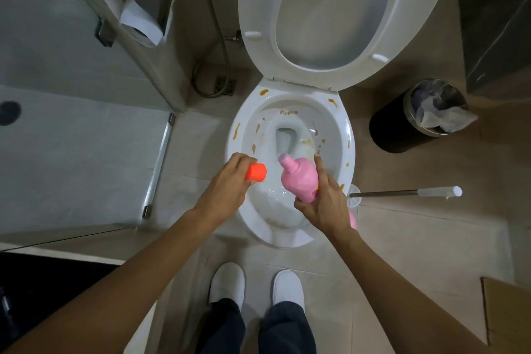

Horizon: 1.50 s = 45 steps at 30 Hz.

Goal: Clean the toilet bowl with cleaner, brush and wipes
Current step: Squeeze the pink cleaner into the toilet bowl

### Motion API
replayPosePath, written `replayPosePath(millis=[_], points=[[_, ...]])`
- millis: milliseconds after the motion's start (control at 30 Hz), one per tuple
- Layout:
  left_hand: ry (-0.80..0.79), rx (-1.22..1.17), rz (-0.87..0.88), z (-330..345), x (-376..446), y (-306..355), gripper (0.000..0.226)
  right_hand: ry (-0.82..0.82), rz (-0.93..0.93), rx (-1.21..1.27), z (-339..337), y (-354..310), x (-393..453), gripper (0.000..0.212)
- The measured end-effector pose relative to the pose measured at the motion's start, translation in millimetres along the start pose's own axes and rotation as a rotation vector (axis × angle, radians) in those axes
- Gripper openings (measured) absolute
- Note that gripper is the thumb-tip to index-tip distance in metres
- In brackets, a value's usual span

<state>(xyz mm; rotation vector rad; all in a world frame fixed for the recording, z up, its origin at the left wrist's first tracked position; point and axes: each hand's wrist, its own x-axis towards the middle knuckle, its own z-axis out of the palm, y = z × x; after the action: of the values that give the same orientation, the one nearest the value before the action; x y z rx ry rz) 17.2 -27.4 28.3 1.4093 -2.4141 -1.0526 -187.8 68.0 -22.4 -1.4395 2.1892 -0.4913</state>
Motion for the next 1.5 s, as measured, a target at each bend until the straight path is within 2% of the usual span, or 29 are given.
replayPosePath(millis=[200,633,933,1233,1500], points=[[-0.066,0.009,-0.106,41,-7,-14,0.046,-0.047,0.138,-0.095,3,3,18,0.104],[0.000,-0.094,-0.209,67,-17,-38,0.045,-0.196,0.155,-0.235,24,-4,68,0.106],[0.073,-0.103,-0.177,61,-4,-57,0.046,-0.295,0.230,-0.321,41,-18,110,0.089],[0.088,-0.113,-0.188,58,-3,-75,0.046,-0.250,0.245,-0.337,43,-29,150,0.079],[0.123,-0.111,-0.166,57,-4,-76,0.046,-0.291,0.220,-0.424,47,-42,150,0.070]])
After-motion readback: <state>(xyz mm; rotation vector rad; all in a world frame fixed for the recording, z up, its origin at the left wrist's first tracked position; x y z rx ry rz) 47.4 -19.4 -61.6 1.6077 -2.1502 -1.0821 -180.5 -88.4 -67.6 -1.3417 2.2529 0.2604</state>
